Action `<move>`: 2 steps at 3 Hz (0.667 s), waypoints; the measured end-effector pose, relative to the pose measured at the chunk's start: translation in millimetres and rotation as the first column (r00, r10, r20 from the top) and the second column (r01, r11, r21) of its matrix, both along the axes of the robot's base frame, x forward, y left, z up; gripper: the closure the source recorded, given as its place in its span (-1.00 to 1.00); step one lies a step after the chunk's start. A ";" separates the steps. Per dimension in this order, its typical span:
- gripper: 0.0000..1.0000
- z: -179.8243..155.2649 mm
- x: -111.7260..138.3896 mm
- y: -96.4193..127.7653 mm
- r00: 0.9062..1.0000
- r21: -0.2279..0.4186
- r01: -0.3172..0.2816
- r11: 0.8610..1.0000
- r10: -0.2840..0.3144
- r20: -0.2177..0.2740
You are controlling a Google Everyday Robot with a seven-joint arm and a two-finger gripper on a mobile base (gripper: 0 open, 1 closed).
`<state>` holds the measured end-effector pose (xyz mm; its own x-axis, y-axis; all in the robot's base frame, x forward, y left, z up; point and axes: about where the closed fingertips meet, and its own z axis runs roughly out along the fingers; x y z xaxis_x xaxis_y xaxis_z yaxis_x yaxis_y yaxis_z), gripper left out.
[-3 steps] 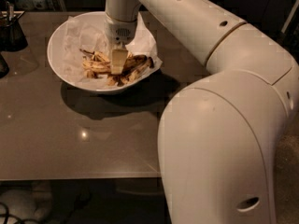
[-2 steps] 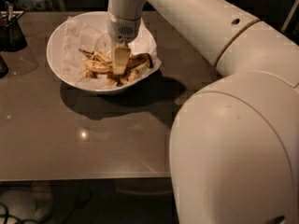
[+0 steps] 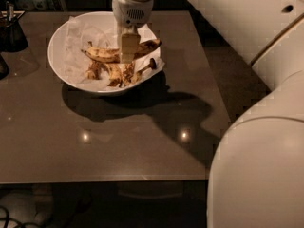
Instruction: Pick banana from white bowl
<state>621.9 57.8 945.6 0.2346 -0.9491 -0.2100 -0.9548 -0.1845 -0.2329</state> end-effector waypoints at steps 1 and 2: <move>1.00 0.7 -0.5 -0.1 1.000 0.000 0.000 1.000 0.000 0.001; 1.00 12.9 -16.8 11.1 1.000 0.038 -0.022 0.999 0.022 -0.001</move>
Offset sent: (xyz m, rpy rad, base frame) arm -0.0466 0.0216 0.0331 0.0791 0.0202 0.0521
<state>605.1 68.9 958.5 0.2547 -0.9352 -0.2460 -0.9511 -0.1963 -0.2385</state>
